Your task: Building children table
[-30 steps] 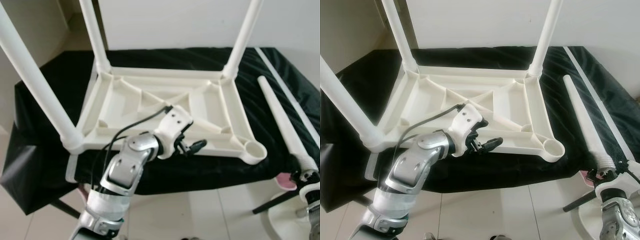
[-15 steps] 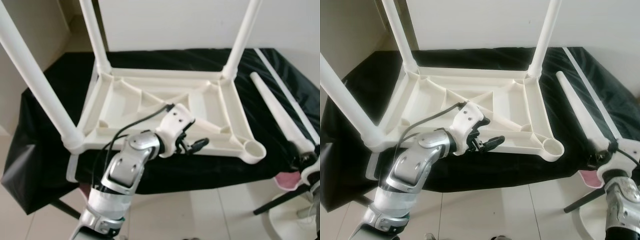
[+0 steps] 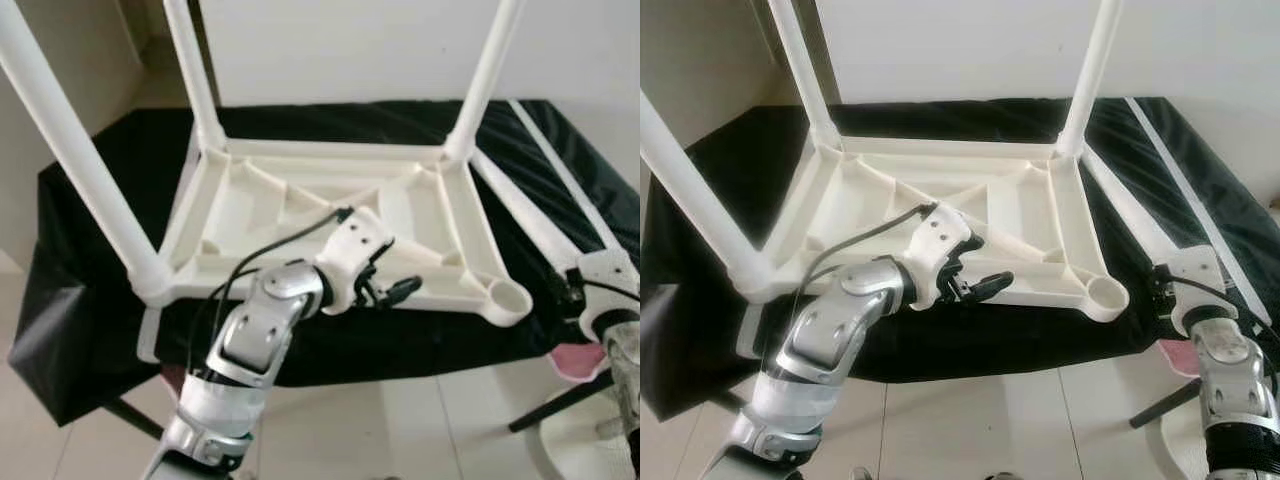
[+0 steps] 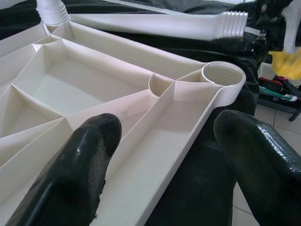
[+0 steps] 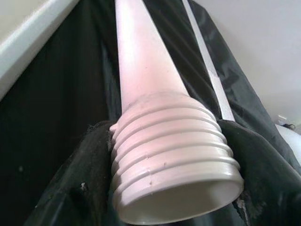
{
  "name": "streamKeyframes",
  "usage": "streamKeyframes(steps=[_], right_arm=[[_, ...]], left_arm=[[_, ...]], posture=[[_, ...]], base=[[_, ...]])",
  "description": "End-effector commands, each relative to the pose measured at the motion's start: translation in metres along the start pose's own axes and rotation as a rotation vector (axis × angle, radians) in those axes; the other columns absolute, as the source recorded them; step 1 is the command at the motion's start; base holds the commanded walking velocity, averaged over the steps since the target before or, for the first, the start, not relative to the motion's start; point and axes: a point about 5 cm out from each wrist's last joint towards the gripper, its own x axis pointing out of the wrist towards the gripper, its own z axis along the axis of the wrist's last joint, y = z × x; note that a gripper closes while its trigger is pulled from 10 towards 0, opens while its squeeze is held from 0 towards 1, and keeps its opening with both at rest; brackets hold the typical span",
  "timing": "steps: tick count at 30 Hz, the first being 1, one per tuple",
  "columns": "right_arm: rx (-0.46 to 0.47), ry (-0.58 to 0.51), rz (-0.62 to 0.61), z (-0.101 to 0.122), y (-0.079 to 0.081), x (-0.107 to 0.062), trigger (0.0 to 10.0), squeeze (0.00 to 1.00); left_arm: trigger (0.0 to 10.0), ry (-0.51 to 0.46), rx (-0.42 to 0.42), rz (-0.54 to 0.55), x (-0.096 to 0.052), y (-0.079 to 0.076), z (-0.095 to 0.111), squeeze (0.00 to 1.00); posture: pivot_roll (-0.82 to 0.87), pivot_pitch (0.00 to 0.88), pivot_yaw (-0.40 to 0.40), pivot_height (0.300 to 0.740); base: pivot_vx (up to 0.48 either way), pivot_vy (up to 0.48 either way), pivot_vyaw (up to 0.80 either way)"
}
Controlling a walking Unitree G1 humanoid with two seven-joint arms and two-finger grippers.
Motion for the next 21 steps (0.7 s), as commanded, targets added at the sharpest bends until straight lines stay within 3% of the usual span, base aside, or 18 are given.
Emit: streamKeyframes(steps=[1,15,16,17,21], right_arm=[[-0.043,0.039,0.014,-0.008,0.009,0.004,10.0,0.00],[0.109,0.007,-0.054,-0.017,0.019,0.006,10.0,0.00],[0.140,-0.008,-0.068,-0.018,0.019,0.006,10.0,0.86],[0.169,-0.013,-0.074,-0.018,0.018,0.006,10.0,1.00],[0.197,-0.026,-0.086,-0.018,0.017,0.006,10.0,1.00]], left_arm=[[10.0,-0.002,0.017,0.104,0.000,0.005,0.003,0.00],[10.0,0.000,0.014,0.120,-0.003,0.008,0.003,0.00],[10.0,0.000,0.013,0.121,-0.004,0.007,0.003,0.00],[10.0,0.000,0.011,0.121,-0.004,0.007,0.003,0.00],[10.0,0.001,0.011,0.120,-0.004,0.007,0.003,0.00]], posture=[[-0.06,0.037,-0.012,0.740],[-0.05,0.067,-0.012,0.740],[-0.05,0.071,-0.013,0.740],[-0.05,0.072,-0.012,0.740],[-0.05,0.075,-0.011,0.740]], base=[[0.000,0.000,0.00],[0.000,0.000,0.00],[0.000,0.000,0.00],[0.000,0.000,0.00],[0.000,0.000,0.00]])
